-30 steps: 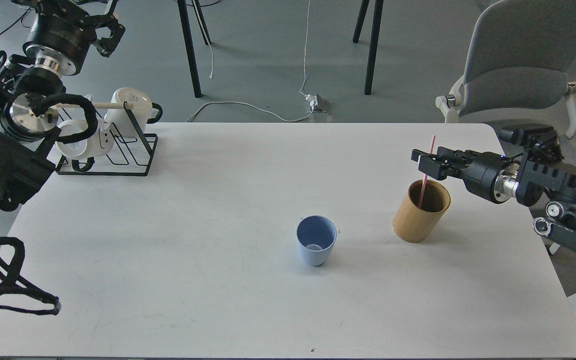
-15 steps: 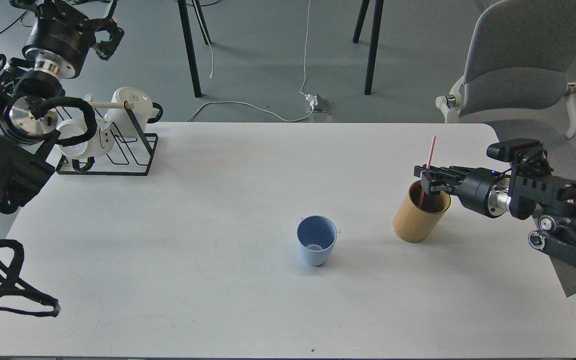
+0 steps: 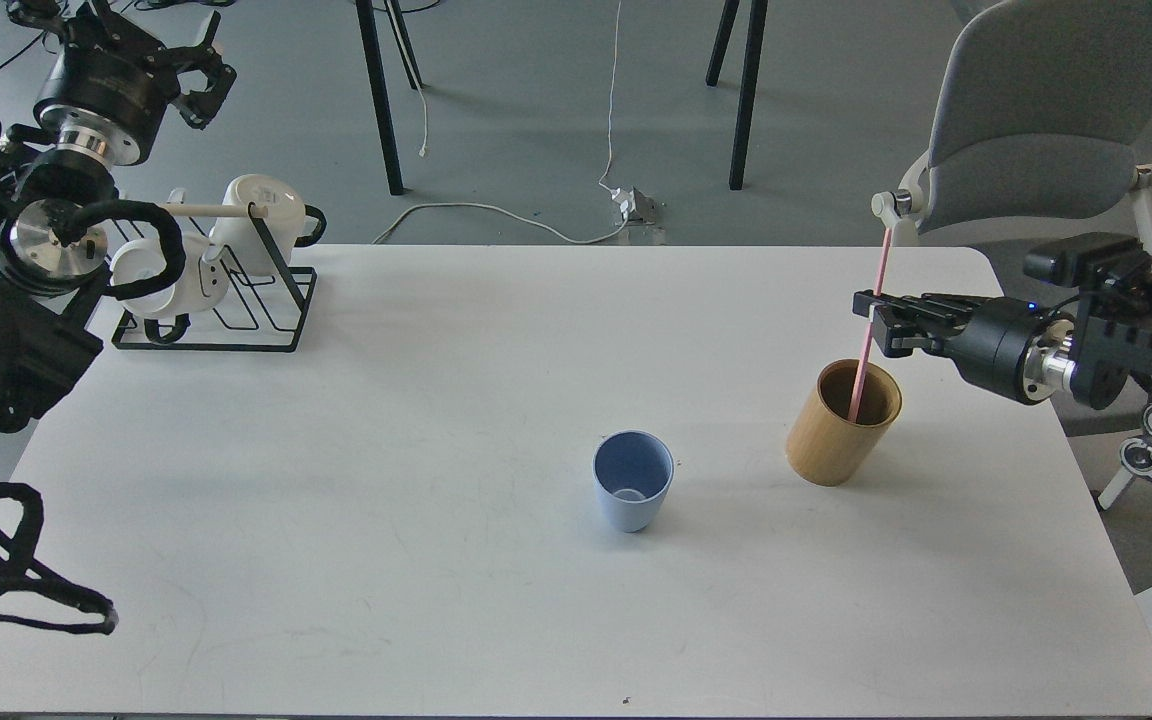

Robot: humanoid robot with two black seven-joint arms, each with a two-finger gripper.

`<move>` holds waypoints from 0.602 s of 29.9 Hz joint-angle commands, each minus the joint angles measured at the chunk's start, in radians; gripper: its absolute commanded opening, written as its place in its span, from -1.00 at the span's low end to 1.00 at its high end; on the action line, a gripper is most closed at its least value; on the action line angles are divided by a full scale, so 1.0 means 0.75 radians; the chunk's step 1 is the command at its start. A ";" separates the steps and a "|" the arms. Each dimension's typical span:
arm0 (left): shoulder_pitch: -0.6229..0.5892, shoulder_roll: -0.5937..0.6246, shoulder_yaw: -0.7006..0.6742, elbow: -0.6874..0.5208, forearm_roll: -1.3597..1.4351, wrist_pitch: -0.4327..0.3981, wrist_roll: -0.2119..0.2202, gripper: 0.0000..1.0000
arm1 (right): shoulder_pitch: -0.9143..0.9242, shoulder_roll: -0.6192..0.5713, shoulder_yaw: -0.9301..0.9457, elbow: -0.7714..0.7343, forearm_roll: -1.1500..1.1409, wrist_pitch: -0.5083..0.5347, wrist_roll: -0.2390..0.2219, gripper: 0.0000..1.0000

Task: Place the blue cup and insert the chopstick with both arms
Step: 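Pull the red stick up out of the tan cup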

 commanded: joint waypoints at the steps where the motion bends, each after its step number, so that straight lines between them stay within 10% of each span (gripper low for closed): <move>1: 0.000 0.003 0.010 -0.004 0.002 0.000 0.000 0.99 | 0.144 -0.043 0.000 0.007 0.023 0.006 -0.004 -0.99; 18: -0.022 -0.010 0.010 -0.043 0.006 0.000 -0.012 0.99 | 0.122 0.461 0.116 -0.055 0.086 0.080 -0.061 -0.99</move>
